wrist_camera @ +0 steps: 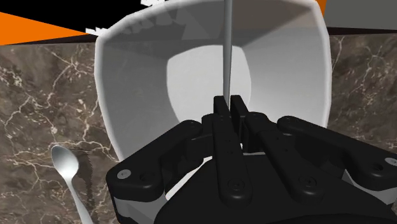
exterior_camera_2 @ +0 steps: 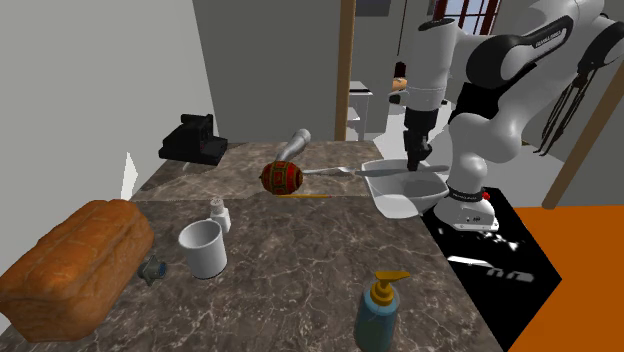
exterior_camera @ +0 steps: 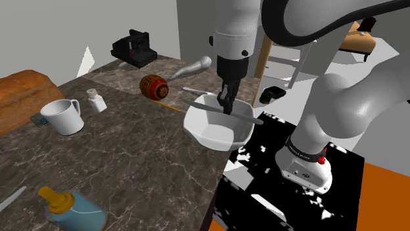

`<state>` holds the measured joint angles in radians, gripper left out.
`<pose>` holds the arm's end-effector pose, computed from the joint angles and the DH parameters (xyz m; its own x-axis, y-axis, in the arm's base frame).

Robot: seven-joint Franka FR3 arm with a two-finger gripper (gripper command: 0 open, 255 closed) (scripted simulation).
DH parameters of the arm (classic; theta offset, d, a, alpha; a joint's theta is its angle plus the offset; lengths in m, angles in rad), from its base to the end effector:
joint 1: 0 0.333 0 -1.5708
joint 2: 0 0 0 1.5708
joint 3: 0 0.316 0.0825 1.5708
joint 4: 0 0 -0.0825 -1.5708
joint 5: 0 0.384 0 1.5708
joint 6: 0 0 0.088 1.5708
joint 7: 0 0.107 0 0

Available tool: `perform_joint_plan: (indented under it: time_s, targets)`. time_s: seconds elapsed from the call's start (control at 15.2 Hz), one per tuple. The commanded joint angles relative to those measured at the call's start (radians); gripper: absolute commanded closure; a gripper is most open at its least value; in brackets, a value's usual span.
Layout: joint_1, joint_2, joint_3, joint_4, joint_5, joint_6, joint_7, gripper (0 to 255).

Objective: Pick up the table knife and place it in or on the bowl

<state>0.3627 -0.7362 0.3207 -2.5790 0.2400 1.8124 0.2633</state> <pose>0.2429 0.2296 0.4754 0.9621 0.2677 -0.0520 0.2679 -0.9634 -0.0031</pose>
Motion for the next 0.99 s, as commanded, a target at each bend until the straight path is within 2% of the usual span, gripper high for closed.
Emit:
perform_joint_plan:
  time_s: [0.0,0.07,0.13,0.46,0.73,0.92]
  targets:
    - [0.0,0.0,0.0,0.0,0.0,0.0,0.0,255]
    - [0.0,0.0,0.0,0.0,0.0,0.0,0.0,255]
    - [0.0,0.0,0.0,0.0,0.0,0.0,0.0,0]
    - [0.0,0.0,0.0,0.0,0.0,0.0,0.0,0]
    - [-0.011,0.002,-0.024,0.126,-0.023,-0.124,0.005,0]
    - [-0.011,0.002,-0.024,0.126,-0.023,-0.124,0.005,0]
